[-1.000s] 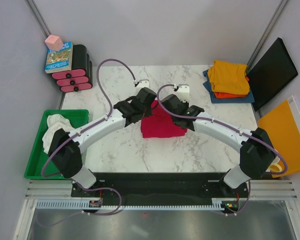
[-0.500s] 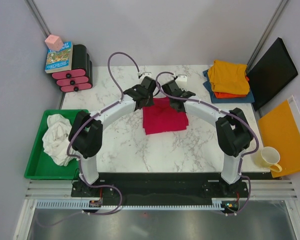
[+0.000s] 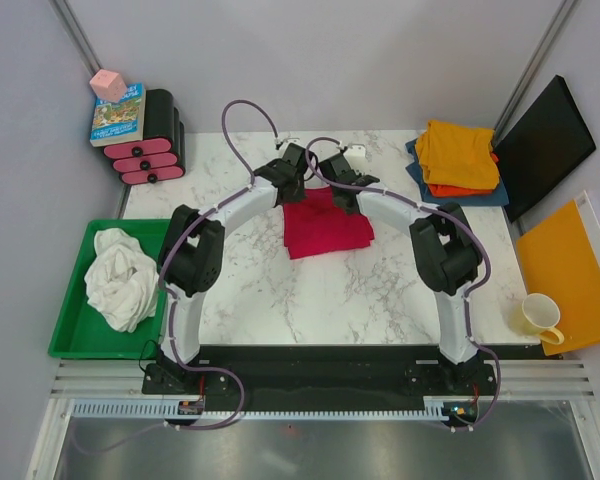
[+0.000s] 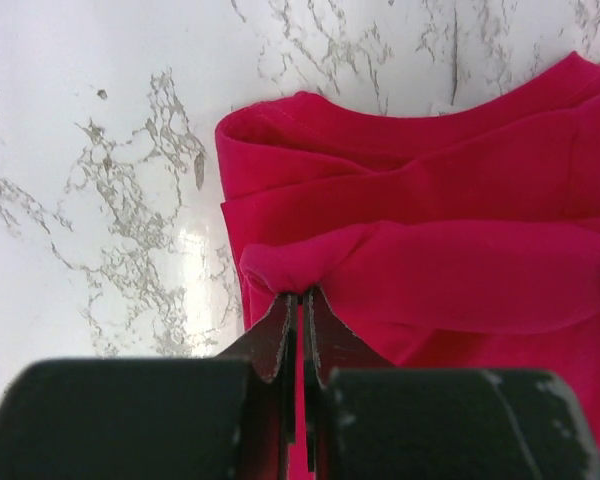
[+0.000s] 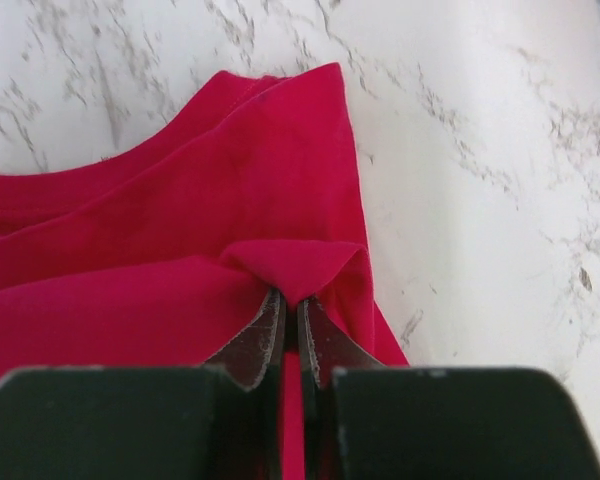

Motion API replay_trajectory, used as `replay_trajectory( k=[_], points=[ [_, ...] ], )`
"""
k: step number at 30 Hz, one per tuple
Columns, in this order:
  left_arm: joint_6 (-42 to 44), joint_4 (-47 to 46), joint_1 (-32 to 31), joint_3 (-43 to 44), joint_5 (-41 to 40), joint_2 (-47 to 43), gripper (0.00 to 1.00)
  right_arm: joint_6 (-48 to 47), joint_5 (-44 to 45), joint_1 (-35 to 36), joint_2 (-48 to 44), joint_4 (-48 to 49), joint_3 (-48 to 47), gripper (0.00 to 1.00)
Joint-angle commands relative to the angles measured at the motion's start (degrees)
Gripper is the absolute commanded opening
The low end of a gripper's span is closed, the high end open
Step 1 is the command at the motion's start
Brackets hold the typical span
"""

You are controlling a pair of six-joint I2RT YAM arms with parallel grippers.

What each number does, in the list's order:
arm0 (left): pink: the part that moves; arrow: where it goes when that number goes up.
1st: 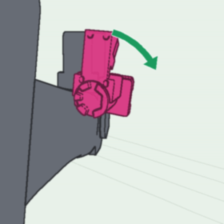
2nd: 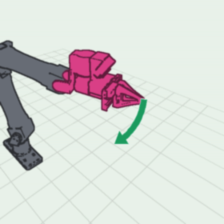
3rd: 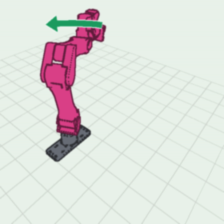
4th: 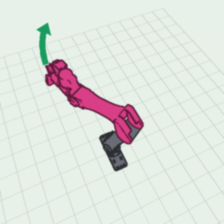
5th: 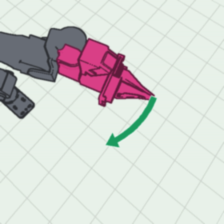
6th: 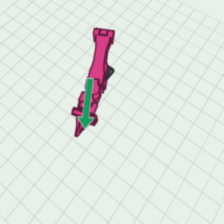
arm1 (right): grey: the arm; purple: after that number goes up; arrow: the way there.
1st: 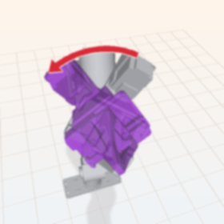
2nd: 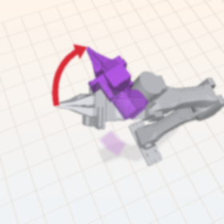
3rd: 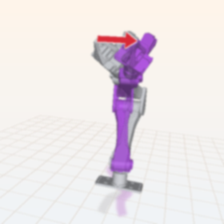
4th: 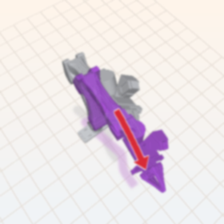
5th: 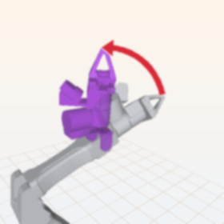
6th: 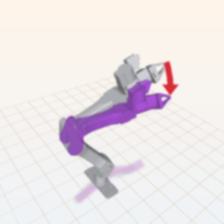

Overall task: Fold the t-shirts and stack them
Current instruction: Fold the long partially folded tshirt into a neat square

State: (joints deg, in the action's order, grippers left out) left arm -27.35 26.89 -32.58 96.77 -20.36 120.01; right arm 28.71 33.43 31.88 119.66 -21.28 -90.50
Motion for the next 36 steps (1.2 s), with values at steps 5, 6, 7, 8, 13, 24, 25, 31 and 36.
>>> replay_trajectory(
  k=[5,6,7,8,13,24,25,31,36],
  points=[
    [2.74,-1.58,1.11,6.14,-0.47,1.37,0.02,-1.37,-0.46,-1.99,2.77,2.47,-6.52,0.0],
    [2.83,-1.5,1.37,6.5,-0.04,2.24,0.02,-1.38,-1.69,-2.43,3.47,2.56,-7.14,0.0],
    [2.66,-0.97,1.64,7.54,0.93,2.77,0.04,-1.38,-3.44,-2.87,4.52,2.47,-8.02,0.04],
    [2.22,-0.62,2.08,7.9,1.2,3.13,0.14,-1.2,-4.59,-3.4,6.1,1.95,-9.85,0.23],
    [0.29,-0.26,2.34,6.33,-0.2,1.56,0.78,-3.13,-4.25,-3.58,2.0,7.2,-5.49,0.63],
    [-2.18,-2.81,0.06,-0.87,4.01,-5.4,0.64,-1.29,-5.92,-1.21,-9.62,11.61,7.96,0.16],
    [-2.35,-2.99,-0.38,-1.23,4.36,-5.22,0.49,-0.85,-6.62,-0.94,-9.36,11.7,8.4,0.0],
    [-3.58,-3.43,-2.58,-4.22,7.53,-2.94,0.3,0.64,-7.76,-0.41,-5.05,10.29,9.99,0.0],
    [-4.46,-3.25,-3.46,-7.64,8.93,-1.35,0.28,3.37,-10.05,-0.24,-3.2,10.2,13.76,0.0]
  ],
)
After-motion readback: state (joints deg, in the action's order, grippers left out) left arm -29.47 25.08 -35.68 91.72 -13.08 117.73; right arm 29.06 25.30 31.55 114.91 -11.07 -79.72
